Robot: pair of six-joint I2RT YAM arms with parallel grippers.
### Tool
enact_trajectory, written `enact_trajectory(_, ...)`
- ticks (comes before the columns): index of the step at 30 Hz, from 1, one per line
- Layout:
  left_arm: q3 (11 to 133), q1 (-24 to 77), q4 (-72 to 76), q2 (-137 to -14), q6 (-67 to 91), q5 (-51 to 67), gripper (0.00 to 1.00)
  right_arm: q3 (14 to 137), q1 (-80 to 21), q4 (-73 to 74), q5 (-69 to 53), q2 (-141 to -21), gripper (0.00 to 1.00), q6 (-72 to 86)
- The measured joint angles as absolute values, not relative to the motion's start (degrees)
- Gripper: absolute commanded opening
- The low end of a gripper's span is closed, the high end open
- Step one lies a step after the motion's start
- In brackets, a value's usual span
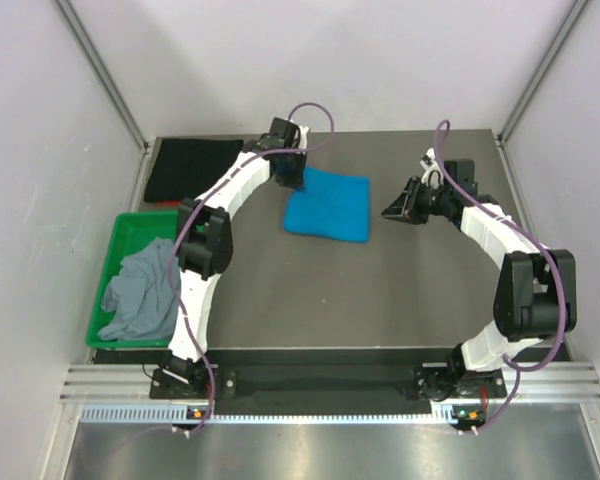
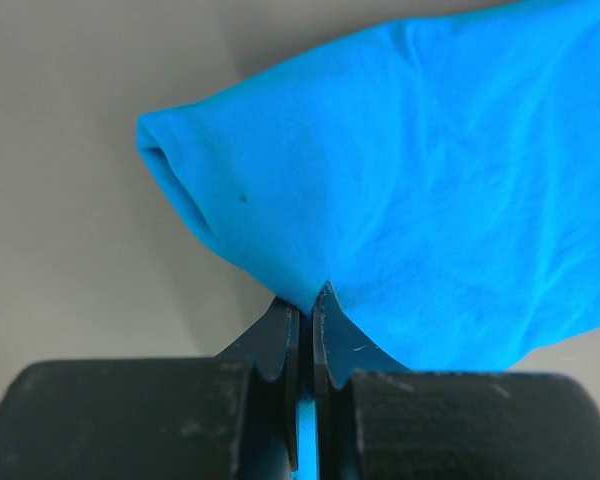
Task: Fold and stack the t-shirts
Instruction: Neatly place the folded tshirt to the corner
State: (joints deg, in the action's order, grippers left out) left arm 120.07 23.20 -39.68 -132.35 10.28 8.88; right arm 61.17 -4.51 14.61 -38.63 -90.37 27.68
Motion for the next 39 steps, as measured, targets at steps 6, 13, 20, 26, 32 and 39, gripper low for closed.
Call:
enact_trajectory(6,121.62,20.25,-43.92,-130.63,2.74,4.08,0.00,61.17,-4.51,14.55,-38.81,-90.37,0.21,28.32)
enact_trajectory(13,123.00,16.16,-46.28,-127.76,-6.76,0.89,0.00,61.14,-4.51,12.29,-39.09,-90.11,0.21,29.67)
enact_trajectory(20,127.33,10.96,-47.27,-126.65,-14.04,-0.97,0.00,61.14,-4.51,11.57,-39.33,-90.11,0.21,29.85)
enact_trajectory(26,127.39,7.57,-47.81,-124.46,-21.80,-1.39,0.00,61.30,-4.56,11.09,-39.92,-91.26,0.21,29.82)
enact_trajectory(32,127.39,7.33,-47.77,-123.02,-25.50,-1.41,0.00,66.24,-4.69,12.95,-40.14,-94.80,0.22,27.81)
enact_trajectory(39,127.42,6.24,-47.64,-121.54,-28.88,-2.98,0.00,67.20,-4.69,13.02,-40.18,-95.11,0.22,26.55)
